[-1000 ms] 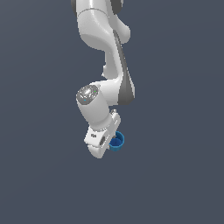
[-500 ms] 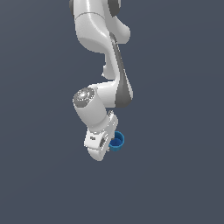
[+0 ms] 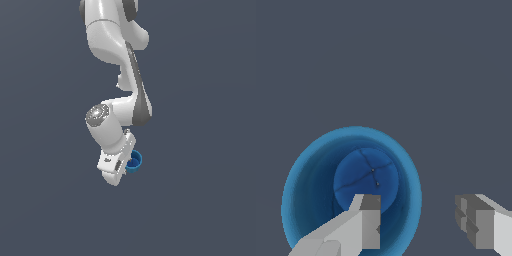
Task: Pick up the object and move it to a goal position.
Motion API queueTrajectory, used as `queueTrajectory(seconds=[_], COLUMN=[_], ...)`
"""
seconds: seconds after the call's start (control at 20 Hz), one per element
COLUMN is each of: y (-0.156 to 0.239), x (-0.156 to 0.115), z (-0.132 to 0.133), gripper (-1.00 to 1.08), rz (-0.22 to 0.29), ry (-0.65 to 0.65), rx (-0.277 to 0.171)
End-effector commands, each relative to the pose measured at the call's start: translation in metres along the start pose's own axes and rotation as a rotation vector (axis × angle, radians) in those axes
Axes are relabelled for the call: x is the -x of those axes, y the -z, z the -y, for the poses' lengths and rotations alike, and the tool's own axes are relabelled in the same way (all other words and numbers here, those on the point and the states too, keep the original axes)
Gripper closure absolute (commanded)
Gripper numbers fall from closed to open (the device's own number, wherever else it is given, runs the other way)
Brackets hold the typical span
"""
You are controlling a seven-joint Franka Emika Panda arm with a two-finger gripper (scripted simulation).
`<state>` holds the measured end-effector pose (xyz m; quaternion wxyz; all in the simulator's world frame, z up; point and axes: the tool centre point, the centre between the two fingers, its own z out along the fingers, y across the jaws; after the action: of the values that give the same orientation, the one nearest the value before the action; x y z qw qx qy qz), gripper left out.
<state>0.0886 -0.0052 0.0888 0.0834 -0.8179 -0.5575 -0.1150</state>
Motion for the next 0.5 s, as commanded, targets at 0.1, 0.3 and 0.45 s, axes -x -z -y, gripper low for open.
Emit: queueTrajectory(seconds=[0.1,0.3,0.45], y=[-0.0158,-0.0175,-0.0175], x=[0.0002,0.0,0.0], z=[0.0009,0.0011,0.0011], gripper=[-0.2,1.08,1.08], rz=[0.0,0.0,0.0], ry=[0.002,0.002,0.002], rx=[-0.001,-0.001,-0.001])
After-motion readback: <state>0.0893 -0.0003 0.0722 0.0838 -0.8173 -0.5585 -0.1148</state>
